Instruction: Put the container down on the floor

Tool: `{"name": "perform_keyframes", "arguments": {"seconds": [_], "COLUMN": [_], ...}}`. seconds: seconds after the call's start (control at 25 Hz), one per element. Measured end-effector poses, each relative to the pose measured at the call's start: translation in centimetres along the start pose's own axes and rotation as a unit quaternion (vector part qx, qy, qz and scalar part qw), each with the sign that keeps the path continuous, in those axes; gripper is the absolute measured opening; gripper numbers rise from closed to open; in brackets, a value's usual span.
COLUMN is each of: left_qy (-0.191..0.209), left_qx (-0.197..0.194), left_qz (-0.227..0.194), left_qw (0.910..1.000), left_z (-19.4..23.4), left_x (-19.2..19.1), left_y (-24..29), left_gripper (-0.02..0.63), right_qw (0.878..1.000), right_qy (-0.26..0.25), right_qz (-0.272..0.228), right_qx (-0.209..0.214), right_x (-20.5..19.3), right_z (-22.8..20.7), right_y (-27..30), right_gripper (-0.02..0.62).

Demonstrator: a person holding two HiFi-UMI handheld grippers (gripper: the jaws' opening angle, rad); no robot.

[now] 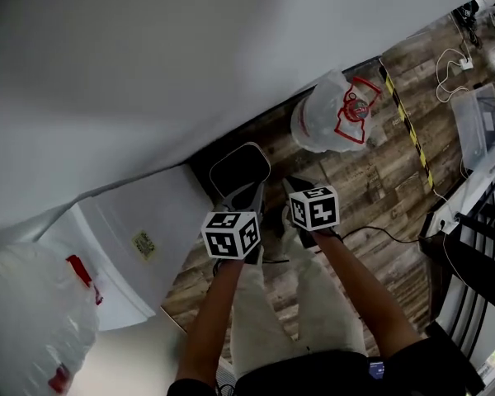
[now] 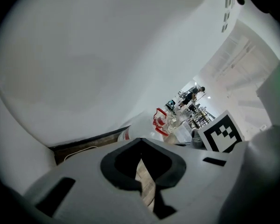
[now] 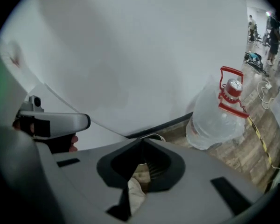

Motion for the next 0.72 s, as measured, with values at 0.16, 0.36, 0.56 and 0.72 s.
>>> {"name": "perform_keyframes", "arguments": {"seconds": [0.16, 0.36, 0.56, 0.72], "left_qy": [0.003, -0.010, 0.004, 0.015], "left_qx": [0.005, 0.006, 0.006, 0.002], "left_qz": [0.012, 0.016, 0.001, -0.020], "left_qw": [0.9999, 0.9998, 1.0000, 0.9997], "left_z": [-1.4, -3.0, -5.0, -6.7], "left_x": [0.5, 1.6, 3.9, 6.1], "left_y": [-1.6, -4.2, -6.6, -8.6], "left_gripper": [0.014, 0.014, 0.014, 0.014], "right_qw": [1.000, 1.000, 0.999, 0.998], "right_qy": [-0.004, -0.014, -0.030, -0.033], "right_qz": [0.001, -0.004, -0.019, -0.038], "right_qx": [0.004, 0.015, 0.020, 0.027], "right_x": [0.8, 2.2, 4.3, 6.2], "right_z": [0.8, 2.5, 3.9, 5.3], "right_y": [-2.2, -5.3, -8.3, -10.8], "right_gripper": [0.037, 0.037, 0.037, 0.037]}}
Point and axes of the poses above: the fingertips, and each gripper's own axes: y forward along the fingers, z to its left, x out of its top, the point moved 5 cm from there along -y, backward along the fingers, and after that the axes turned 2 degrees about -x, right-handed, at the moved point
